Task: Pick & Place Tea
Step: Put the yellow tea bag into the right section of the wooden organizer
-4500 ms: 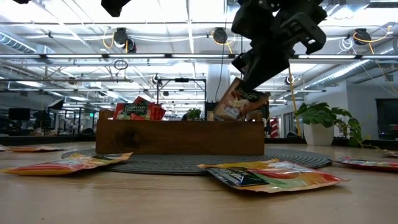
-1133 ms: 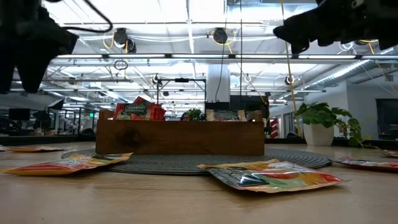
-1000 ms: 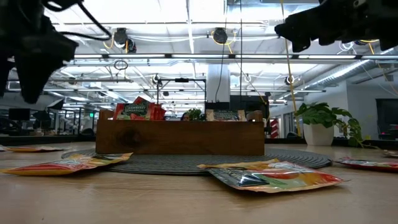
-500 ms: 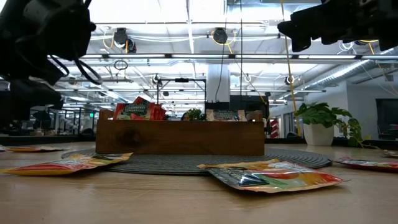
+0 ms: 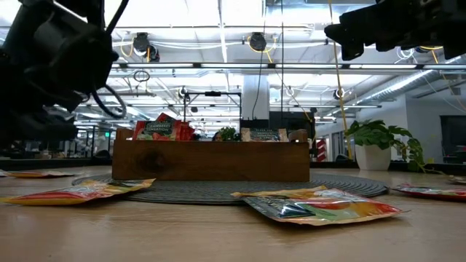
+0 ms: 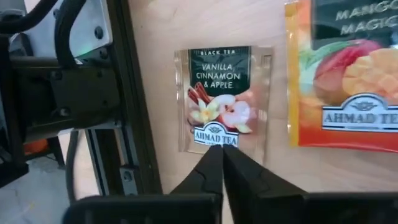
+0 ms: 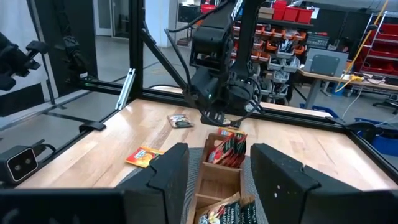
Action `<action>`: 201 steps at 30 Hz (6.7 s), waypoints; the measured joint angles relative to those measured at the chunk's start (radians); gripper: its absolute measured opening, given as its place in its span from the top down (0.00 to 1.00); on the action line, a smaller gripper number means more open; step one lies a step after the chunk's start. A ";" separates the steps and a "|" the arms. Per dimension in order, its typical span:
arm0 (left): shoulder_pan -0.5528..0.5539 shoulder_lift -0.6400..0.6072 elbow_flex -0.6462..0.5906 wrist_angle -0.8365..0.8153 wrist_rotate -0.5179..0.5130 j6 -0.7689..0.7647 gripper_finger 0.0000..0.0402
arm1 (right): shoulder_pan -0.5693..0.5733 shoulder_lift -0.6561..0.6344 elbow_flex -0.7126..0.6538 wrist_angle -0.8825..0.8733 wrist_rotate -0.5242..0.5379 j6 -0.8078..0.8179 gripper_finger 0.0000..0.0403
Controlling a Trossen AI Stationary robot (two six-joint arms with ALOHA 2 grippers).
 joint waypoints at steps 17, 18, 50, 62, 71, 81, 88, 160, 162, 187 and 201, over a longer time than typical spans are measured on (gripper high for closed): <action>0.034 -0.013 -0.204 0.223 0.156 0.152 0.98 | 0.000 0.000 0.001 0.000 0.000 0.000 0.61; 0.034 -0.019 -0.198 0.227 0.159 0.172 0.99 | 0.000 0.000 0.001 0.000 0.000 0.000 0.61; -0.032 -0.027 0.028 0.475 0.122 0.429 0.64 | 0.000 0.000 0.001 0.000 0.001 -0.001 0.61; -0.063 -0.089 0.028 0.458 0.077 0.473 0.27 | 0.000 0.000 0.001 -0.005 0.001 0.000 0.61; -0.102 -0.194 0.028 0.559 -0.142 0.431 0.24 | 0.000 0.000 0.001 -0.004 0.001 0.000 0.61; -0.107 -0.061 0.012 0.647 -0.130 0.373 0.24 | 0.000 0.001 0.001 -0.002 0.003 0.000 0.61; -0.113 -0.018 0.014 0.650 -0.103 0.313 0.27 | 0.000 0.001 0.001 -0.003 0.003 0.000 0.61; -0.189 0.193 0.393 0.322 0.041 0.617 0.40 | 0.000 0.001 0.001 -0.001 0.005 -0.003 0.61; -0.196 0.236 0.409 0.276 0.042 0.652 0.40 | 0.000 0.001 0.001 -0.001 0.005 -0.003 0.61; -0.158 0.287 0.408 0.279 0.086 0.729 0.40 | -0.001 0.001 0.001 -0.008 0.005 -0.003 0.61; -0.113 0.287 0.407 0.278 0.086 0.778 0.16 | -0.001 0.001 0.001 -0.008 0.005 -0.009 0.61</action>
